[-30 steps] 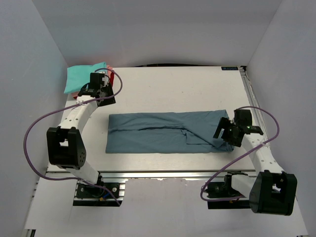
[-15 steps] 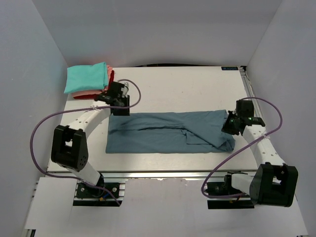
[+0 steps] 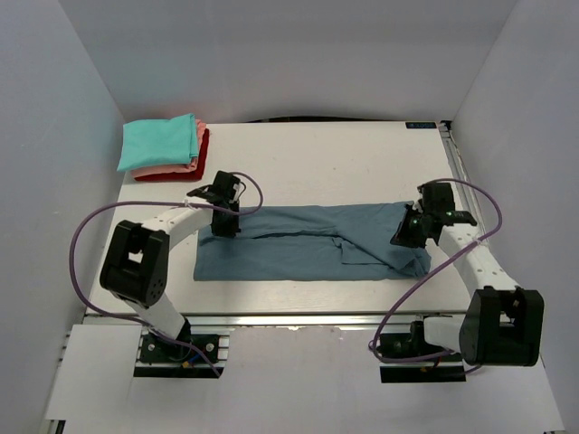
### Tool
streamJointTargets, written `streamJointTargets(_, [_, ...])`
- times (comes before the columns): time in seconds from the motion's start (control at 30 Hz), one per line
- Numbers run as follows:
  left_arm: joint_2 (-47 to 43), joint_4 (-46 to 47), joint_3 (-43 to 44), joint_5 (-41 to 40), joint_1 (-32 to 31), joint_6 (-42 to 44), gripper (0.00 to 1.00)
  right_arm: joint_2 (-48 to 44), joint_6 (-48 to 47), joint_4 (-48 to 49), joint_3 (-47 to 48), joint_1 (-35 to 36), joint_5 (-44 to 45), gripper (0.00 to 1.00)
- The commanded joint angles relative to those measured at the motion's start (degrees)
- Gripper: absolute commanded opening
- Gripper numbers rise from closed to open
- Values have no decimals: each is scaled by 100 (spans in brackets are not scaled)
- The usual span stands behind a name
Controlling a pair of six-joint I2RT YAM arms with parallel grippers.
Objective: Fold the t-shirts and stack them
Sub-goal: Fold the other side of the tshirt into a rectangle
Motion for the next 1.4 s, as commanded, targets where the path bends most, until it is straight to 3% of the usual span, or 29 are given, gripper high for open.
streamJointTargets(0.0, [-107,134,43,-162,-58,-98,0,-19,-11,284,56,94,-4,0])
streamJointTargets(0.07, [-107,170,52,-92,-67,-98,5,130,-99,293,135,94,-12,0])
streamJointTargets(0.2, [-81,292,122,31,-120,-318,19,447,-240,477,197,103,-82,13])
streamJointTargets(0.33, [-362,627,175,127,-286,-748,42,429,-232,793,144,129,-389,23])
streamJointTargets(0.4, [-380,732,237,154,-348,-1082,43,526,-319,873,214,190,-582,25])
streamJointTargets(0.57, [-336,986,377,225,-752,-1698,57,982,-1108,891,819,979,-601,41])
streamJointTargets(0.73, [-318,1514,246,-301,-1305,-1312,60,1246,-1383,1251,1102,1877,-399,47])
streamJointTargets(0.97, [-90,2033,122,-399,-1552,-1092,62,1624,-1506,1787,1295,2212,-425,59])
streamJointTargets(1.2, [261,1875,184,-629,-1684,-995,59,1924,-1585,1796,1480,2388,-390,59])
streamJointTargets(1.37, [227,1498,184,-1023,-1781,-329,55,1924,-1611,1779,1462,2388,-355,59])
